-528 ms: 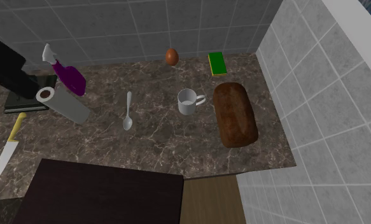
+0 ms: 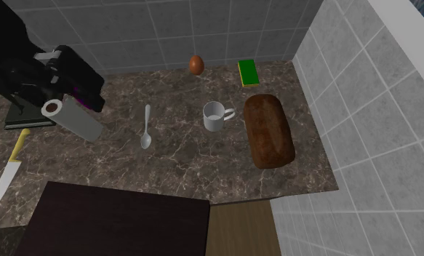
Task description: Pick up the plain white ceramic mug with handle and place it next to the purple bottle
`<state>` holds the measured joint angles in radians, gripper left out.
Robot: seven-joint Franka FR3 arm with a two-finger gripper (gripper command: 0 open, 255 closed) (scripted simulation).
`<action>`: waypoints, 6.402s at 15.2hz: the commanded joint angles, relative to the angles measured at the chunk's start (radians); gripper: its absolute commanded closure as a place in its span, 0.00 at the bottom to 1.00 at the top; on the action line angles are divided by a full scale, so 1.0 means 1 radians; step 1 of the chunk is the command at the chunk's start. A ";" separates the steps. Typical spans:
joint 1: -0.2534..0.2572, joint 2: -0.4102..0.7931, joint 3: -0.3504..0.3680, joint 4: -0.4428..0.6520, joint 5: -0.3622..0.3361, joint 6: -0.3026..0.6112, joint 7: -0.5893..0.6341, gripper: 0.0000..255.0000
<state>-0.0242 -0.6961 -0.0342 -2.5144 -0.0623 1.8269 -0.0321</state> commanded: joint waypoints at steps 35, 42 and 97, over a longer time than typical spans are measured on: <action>-0.165 1.216 -0.104 0.400 0.232 0.869 -0.252 0.00; -0.173 1.263 -0.093 0.415 0.242 0.899 -0.260 0.00; -0.116 0.854 -0.170 0.462 0.113 0.450 -0.167 1.00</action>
<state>-0.1405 0.1654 -0.2035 -2.0571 0.0527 2.2891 -0.2001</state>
